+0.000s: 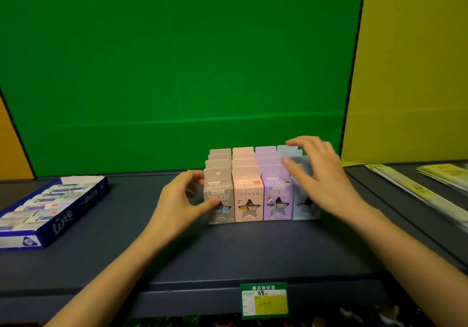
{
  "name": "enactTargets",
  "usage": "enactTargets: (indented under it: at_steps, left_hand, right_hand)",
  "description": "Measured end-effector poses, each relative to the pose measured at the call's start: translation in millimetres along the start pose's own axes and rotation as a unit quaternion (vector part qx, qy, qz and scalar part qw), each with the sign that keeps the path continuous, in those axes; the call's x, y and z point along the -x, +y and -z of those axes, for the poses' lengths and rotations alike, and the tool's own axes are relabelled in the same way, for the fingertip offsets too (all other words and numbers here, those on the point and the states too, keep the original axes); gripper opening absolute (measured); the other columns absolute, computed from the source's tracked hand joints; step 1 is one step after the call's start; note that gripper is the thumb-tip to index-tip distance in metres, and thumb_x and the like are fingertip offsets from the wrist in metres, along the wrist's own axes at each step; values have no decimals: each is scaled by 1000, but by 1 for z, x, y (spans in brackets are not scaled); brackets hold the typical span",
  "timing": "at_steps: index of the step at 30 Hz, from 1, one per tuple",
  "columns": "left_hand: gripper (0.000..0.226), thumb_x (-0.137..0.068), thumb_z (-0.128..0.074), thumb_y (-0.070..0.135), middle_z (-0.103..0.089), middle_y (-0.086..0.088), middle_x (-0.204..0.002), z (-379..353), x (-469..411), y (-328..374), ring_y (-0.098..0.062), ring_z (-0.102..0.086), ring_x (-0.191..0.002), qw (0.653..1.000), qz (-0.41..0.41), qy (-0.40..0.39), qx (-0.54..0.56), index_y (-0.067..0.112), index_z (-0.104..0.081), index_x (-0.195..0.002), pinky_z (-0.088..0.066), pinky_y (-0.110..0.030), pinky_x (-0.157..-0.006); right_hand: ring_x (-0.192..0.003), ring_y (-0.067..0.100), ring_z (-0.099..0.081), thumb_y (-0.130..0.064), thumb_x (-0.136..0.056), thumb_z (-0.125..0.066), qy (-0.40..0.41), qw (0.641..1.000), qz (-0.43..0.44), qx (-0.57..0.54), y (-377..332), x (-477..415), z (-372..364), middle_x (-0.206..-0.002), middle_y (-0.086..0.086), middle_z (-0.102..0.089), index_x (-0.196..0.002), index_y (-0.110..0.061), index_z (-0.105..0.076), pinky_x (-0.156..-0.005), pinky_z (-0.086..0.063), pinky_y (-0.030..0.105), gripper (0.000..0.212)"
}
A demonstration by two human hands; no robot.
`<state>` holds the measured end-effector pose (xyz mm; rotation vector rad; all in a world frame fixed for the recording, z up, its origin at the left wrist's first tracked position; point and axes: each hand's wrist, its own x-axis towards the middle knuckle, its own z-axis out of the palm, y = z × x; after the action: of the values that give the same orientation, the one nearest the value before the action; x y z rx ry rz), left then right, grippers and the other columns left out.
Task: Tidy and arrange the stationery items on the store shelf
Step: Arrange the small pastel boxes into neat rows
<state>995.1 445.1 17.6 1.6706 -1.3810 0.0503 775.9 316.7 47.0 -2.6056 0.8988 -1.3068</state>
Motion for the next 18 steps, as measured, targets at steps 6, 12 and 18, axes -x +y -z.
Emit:
enactTargets:
  at_steps: [6,12,18]
  left_hand:
    - [57,-85,-54,44,-43,2,-132,-2,-1,2,-17,-42,-124,981,131,14,144,20,-37,-134,-33,-26,-98]
    - [63,-92,-21,58,-48,-4,-140,-23,-24,-1,-21,-44,-128,869,284,-71,400,17,-44,-134,-24,-41,-114]
    - [56,-91,-22,59,-75,1,-69,-43,-30,1,-20,-66,-78,845,303,-67,435,25,-66,-87,-49,-35,-66]
  right_hand:
    - [-133,8,-30,-48,-96,-25,-15,904,-296,-308,30,13,-3,-149,-5,-33,-143,-21,-31,-112,-19,29,55]
    - [-101,17,-61,-58,-93,-13,-55,779,-377,-498,31,13,-20,-111,3,-65,-111,-26,-58,-84,-47,38,57]
    - [-92,22,-64,-61,-92,-14,-78,749,-391,-530,30,6,-28,-99,4,-68,-121,-23,-55,-74,-50,37,63]
